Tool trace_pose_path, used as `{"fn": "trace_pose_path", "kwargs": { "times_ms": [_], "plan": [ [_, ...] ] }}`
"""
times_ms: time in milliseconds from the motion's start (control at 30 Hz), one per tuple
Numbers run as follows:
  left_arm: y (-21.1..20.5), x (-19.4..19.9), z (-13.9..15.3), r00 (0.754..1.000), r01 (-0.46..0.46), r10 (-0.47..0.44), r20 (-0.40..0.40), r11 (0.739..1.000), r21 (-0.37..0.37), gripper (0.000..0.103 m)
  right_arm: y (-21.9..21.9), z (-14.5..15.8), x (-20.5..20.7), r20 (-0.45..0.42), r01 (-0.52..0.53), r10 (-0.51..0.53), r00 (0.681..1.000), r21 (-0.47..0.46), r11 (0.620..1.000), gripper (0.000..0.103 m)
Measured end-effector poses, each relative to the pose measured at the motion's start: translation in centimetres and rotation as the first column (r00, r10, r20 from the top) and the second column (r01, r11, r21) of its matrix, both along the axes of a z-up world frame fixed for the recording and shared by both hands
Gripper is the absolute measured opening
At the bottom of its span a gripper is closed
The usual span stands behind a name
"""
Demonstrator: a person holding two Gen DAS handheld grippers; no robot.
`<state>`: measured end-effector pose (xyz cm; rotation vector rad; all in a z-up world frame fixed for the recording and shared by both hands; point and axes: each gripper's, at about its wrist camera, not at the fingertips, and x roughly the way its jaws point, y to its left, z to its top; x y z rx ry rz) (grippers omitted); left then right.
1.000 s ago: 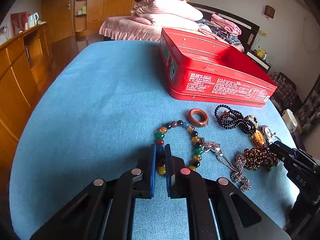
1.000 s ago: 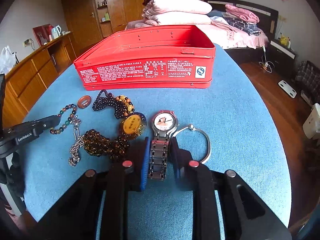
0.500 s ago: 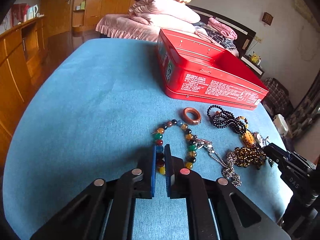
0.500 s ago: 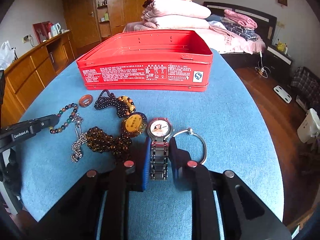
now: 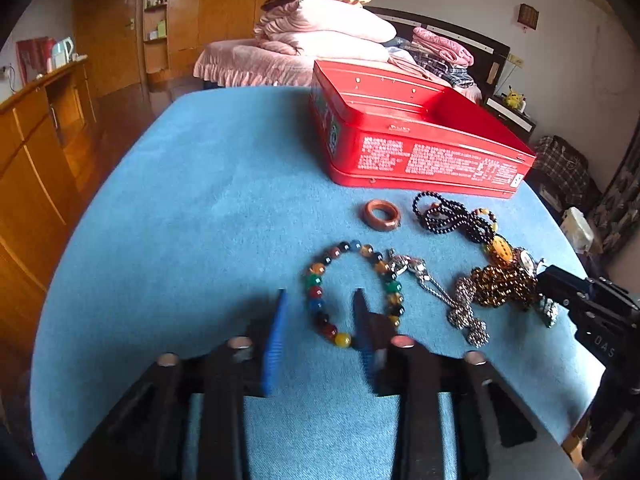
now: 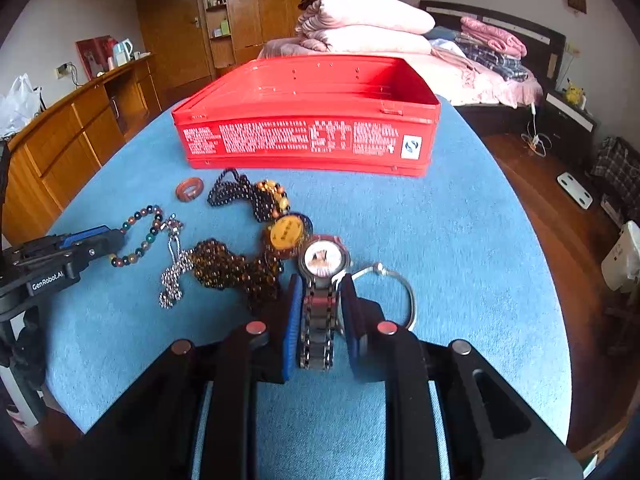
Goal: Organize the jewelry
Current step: 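Close the left tool on the multicolored bracelet while the right tool closes on the wristwatch band, then lift both held pieces into the red tin and open both tools to release them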
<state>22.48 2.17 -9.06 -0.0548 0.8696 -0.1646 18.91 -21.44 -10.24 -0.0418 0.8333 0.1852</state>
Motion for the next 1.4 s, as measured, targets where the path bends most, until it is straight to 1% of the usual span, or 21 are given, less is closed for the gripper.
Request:
{"fn": "trace_pose_path", "kwargs": {
  "times_ms": [33,100,133,167,233,367,433,567,700,767,933,1067,1100,1167,1200,1400],
  "plan": [
    [0.0,0.3,0.1,1.000,-0.001,0.001,0.002,1.000,0.010,0.038,0.1,0.2,0.2,0.006,-0.005,0.005,1.000,0.000,1.000,0.020],
    [0.2,1.0,0.2,1.000,-0.001,0.001,0.000,1.000,0.012,0.038,0.1,0.6,0.6,0.011,-0.006,0.006,1.000,-0.003,1.000,0.026],
    [0.2,1.4,0.1,1.000,0.002,-0.002,-0.007,1.000,0.016,0.038,0.4,0.6,1.1,0.003,-0.017,0.017,1.000,-0.014,1.000,0.036],
    [0.1,1.7,-0.1,1.000,0.002,-0.002,-0.012,1.000,0.022,0.038,0.5,0.4,1.5,-0.005,-0.017,0.017,1.000,-0.029,0.999,0.038],
    [0.0,2.0,-0.4,1.000,0.002,-0.001,-0.019,0.999,0.035,0.038,0.6,-0.1,2.0,-0.019,-0.002,0.001,1.000,-0.048,0.999,0.038],
    [-0.3,2.4,-0.6,1.000,0.010,-0.010,-0.011,0.998,0.061,0.040,0.6,-0.8,2.5,-0.035,0.003,-0.005,0.999,-0.060,0.998,0.038],
    [-0.3,2.3,-0.7,1.000,0.015,-0.014,-0.012,0.998,0.062,0.040,0.6,-0.8,2.5,-0.036,-0.004,0.002,0.999,-0.059,0.998,0.038],
    [-0.5,2.2,-0.7,0.999,0.039,-0.038,-0.020,0.999,0.038,0.039,0.8,-1.0,2.3,-0.039,-0.021,0.017,0.999,-0.081,0.996,0.038],
    [-0.9,2.4,-0.7,0.999,0.040,-0.039,-0.022,0.998,0.051,0.039,0.3,-1.2,3.2,-0.057,-0.029,0.026,0.998,-0.051,0.998,0.037],
    [-0.9,2.4,-0.8,0.999,0.042,-0.041,-0.022,0.998,0.051,0.039,0.1,-1.2,3.0,-0.060,-0.032,0.029,0.998,-0.048,0.998,0.032],
    [-1.0,2.2,-0.7,0.999,0.045,-0.044,-0.021,0.998,0.055,0.039,-0.5,-1.2,2.3,-0.057,-0.025,0.023,0.998,-0.031,0.999,0.032],
    [-1.5,2.3,-0.8,0.999,0.043,-0.042,-0.021,0.998,0.052,0.040,0.0,-1.3,2.5,-0.050,-0.015,0.012,0.999,-0.054,0.998,0.032],
    [-1.5,2.3,-0.7,0.999,0.040,-0.039,-0.020,0.998,0.048,0.037,-0.1,-1.3,2.4,-0.047,-0.013,0.010,0.999,-0.052,0.999,0.032],
    [-1.3,2.1,-0.7,0.999,0.041,-0.041,-0.019,0.999,0.029,0.011,-0.2,-1.2,2.4,-0.044,-0.008,0.007,0.999,-0.042,0.999,0.031],
    [-1.1,1.9,-0.7,0.999,0.039,-0.039,-0.022,0.999,0.012,0.008,-0.2,-1.1,2.3,-0.040,-0.006,0.004,0.999,-0.040,0.999,0.031],
    [-0.2,1.1,-0.4,0.999,0.035,-0.036,-0.015,0.997,-0.066,0.008,0.0,-0.3,1.3,-0.003,-0.009,0.009,1.000,-0.036,0.999,0.031]
  ]
}}
